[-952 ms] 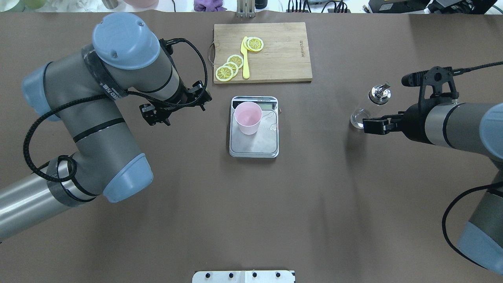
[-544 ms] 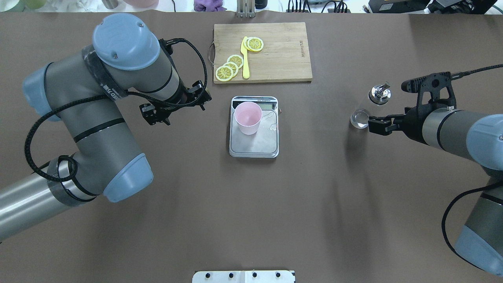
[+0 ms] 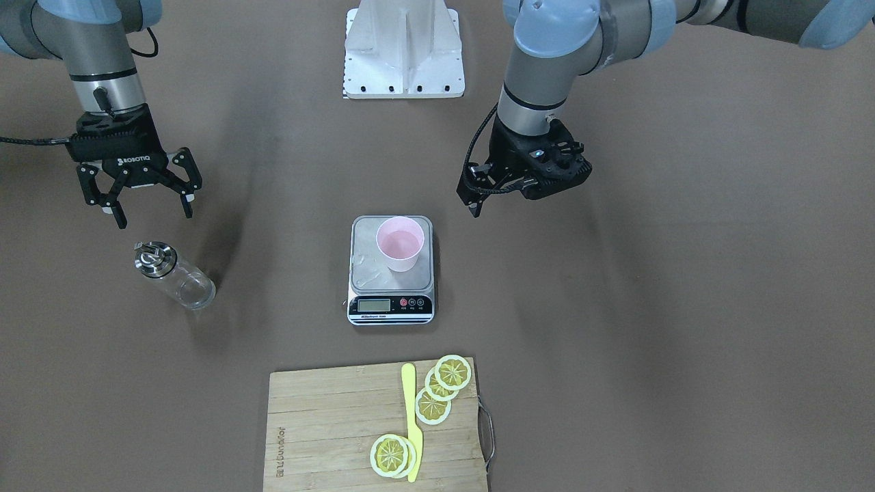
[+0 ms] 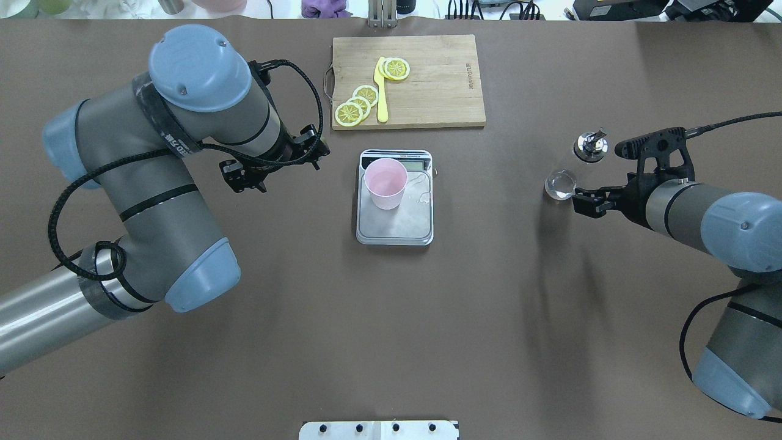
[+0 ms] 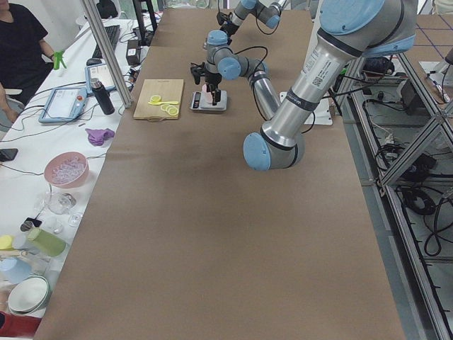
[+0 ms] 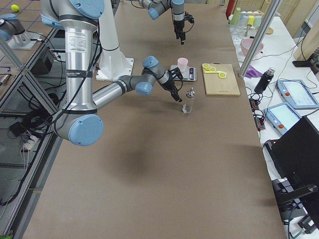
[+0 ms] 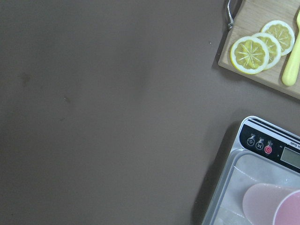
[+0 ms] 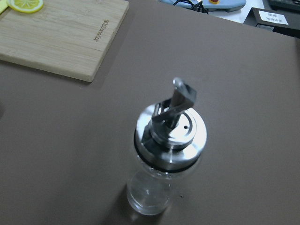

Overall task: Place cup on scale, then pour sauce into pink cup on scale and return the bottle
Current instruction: 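Close the right gripper around the glass sauce dispenser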

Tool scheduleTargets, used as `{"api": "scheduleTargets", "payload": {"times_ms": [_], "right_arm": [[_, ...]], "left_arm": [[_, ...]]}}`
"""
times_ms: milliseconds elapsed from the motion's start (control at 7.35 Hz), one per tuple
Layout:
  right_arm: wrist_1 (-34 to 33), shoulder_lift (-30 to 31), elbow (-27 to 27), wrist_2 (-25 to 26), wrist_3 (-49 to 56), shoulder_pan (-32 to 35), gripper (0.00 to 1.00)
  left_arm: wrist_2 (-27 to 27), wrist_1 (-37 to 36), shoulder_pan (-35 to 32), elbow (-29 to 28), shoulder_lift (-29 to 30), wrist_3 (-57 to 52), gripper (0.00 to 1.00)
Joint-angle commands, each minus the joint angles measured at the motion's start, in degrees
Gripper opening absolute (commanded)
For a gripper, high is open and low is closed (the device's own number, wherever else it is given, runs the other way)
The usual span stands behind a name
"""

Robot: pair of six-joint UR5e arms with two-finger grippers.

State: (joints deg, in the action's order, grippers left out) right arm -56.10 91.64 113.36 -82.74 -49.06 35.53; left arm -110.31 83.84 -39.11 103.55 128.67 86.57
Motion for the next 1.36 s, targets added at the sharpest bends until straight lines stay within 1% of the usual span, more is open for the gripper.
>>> {"api": "scheduleTargets", "payload": {"times_ms": [0, 136, 408, 544, 680, 952, 1224], "right_arm": [[13.59, 0.56, -7.95, 2.66, 0.1, -0.81, 0.99], [16.96, 0.56, -10.76, 3.11, 0.28, -1.07, 0.99], [23.82, -0.23, -16.48, 9.84, 0.19, -4.48, 0.99], [26.89, -0.32, -17.81, 9.97, 0.19, -4.85, 0.99], [29.45, -0.41, -18.43, 10.23, 0.19, -4.86, 0.99], [30.61, -0.93, -18.52, 10.32, 0.19, -4.94, 0.99], [30.97, -3.65, -21.06, 13.03, 0.54, -4.94, 0.99]], "left_arm": [[0.01, 0.09, 0.0, -0.27, 0.0, 0.0, 0.99], [0.01, 0.09, 0.0, -0.62, 0.0, 0.0, 0.99], [0.01, 0.18, 0.26, -0.8, 0.0, 0.0, 0.98], [0.01, 0.18, 0.35, -1.24, 0.0, 0.0, 0.98], [0.1, 2.01, 0.44, -1.94, -0.09, 0.0, 0.98], [0.01, 3.17, 0.44, -3.0, -0.09, 0.09, 0.99], [0.01, 3.26, 0.44, -3.09, -0.09, 0.0, 0.98]]}}
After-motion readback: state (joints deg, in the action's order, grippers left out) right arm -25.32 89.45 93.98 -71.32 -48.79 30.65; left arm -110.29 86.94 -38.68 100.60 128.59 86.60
